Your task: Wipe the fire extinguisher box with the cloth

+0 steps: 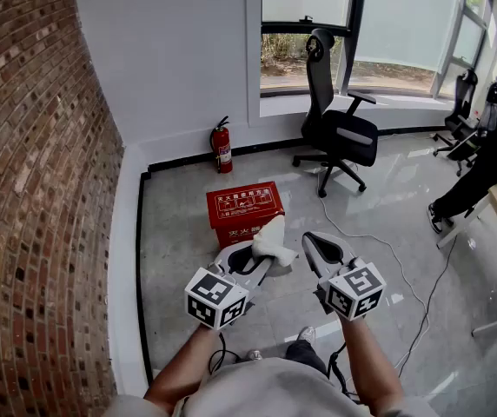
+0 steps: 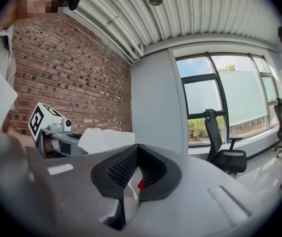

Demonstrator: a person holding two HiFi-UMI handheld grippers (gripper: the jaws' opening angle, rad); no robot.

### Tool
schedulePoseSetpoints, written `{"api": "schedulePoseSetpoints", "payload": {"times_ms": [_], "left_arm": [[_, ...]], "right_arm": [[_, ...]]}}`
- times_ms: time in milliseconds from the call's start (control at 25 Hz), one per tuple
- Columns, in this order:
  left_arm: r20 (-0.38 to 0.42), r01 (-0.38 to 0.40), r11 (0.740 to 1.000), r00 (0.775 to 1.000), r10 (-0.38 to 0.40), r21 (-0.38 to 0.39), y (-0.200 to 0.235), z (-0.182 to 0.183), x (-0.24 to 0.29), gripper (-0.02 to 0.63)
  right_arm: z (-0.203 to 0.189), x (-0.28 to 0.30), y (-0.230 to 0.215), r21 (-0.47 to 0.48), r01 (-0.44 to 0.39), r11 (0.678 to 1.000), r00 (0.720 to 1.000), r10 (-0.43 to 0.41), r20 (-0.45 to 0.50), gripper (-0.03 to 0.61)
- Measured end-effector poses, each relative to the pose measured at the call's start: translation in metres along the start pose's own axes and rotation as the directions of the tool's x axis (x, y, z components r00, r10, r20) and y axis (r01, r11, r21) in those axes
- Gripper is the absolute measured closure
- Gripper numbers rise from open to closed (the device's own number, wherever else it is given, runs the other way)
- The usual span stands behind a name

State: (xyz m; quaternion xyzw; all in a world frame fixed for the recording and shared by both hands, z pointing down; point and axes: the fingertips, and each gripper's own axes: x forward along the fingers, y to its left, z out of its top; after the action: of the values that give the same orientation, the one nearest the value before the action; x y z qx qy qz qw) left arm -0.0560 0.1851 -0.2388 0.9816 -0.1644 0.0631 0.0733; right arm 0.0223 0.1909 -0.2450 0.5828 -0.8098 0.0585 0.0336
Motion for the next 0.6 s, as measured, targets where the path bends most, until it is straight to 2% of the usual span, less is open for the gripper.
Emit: {"api": "schedulePoseSetpoints", "payload": {"times_ms": [600], "left_arm": [[-0.025, 0.006, 1.0, 1.0, -0.006, -0.009, 0.015, -0.007, -0.001, 0.515]], "right_arm": [[-0.001, 0.01, -0.005, 0.009, 0.034, 0.999, 0.999, -0.033, -0.023, 0.555]]}}
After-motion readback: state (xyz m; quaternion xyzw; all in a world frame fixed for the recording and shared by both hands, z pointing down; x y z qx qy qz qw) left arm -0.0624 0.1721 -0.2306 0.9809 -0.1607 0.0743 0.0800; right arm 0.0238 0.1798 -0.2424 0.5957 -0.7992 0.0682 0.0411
